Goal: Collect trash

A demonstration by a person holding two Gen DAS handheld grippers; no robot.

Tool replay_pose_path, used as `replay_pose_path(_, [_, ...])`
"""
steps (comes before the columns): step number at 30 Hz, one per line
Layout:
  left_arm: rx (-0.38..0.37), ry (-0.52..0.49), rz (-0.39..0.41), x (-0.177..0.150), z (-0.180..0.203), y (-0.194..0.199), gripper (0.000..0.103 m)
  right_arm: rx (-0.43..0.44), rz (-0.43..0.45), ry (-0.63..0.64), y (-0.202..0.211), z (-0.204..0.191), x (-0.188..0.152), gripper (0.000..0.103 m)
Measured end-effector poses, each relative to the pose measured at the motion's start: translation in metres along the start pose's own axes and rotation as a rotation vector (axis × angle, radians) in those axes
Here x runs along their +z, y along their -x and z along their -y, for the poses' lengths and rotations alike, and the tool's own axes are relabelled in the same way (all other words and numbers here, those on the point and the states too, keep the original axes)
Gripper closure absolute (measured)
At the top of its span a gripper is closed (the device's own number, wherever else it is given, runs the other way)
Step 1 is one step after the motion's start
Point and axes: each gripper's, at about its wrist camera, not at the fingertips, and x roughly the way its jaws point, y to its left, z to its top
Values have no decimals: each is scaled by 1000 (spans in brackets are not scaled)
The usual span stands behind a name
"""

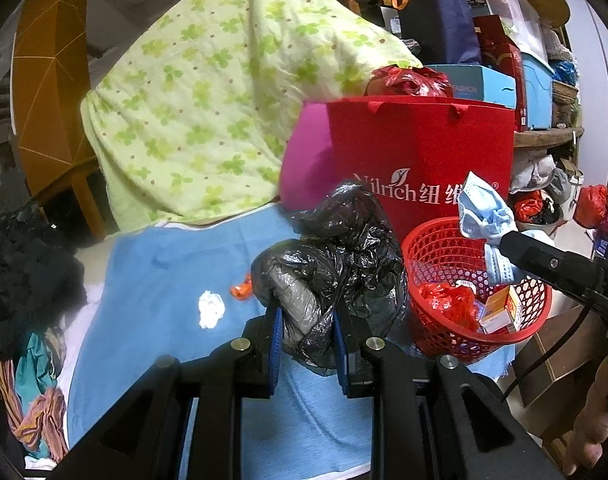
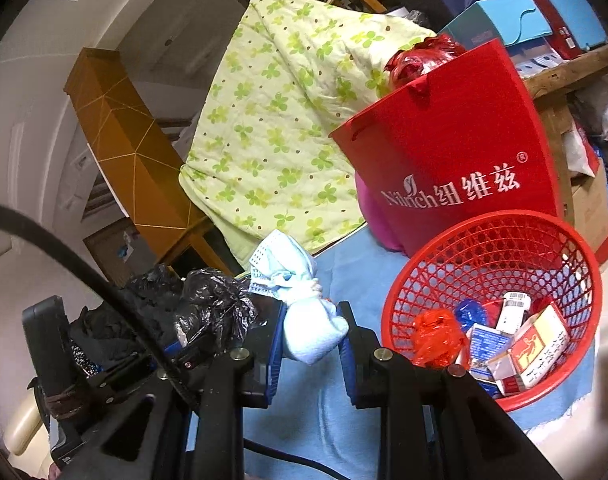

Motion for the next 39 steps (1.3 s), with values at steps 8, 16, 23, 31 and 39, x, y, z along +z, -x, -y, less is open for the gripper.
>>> replay_pose_path(8, [-16, -20, -2, 3, 11, -1, 79, -20, 18, -21, 10, 11, 3, 76])
replay_pose_path(16, [-26, -41, 0, 4, 20, -1, 79, -35, 32, -45, 18, 23, 5, 76])
replay_pose_path(23, [-41, -59, 0, 7, 32, -2, 79, -44, 46, -69, 25, 35, 8, 76])
replay_pose_path(31, [-81, -80, 4, 13, 48, -4, 79, -74, 68, -99, 36, 49, 11, 76])
replay_pose_path(39, [-154, -92, 1, 22, 66, -13, 79, -105, 91, -133, 43, 65, 14, 76])
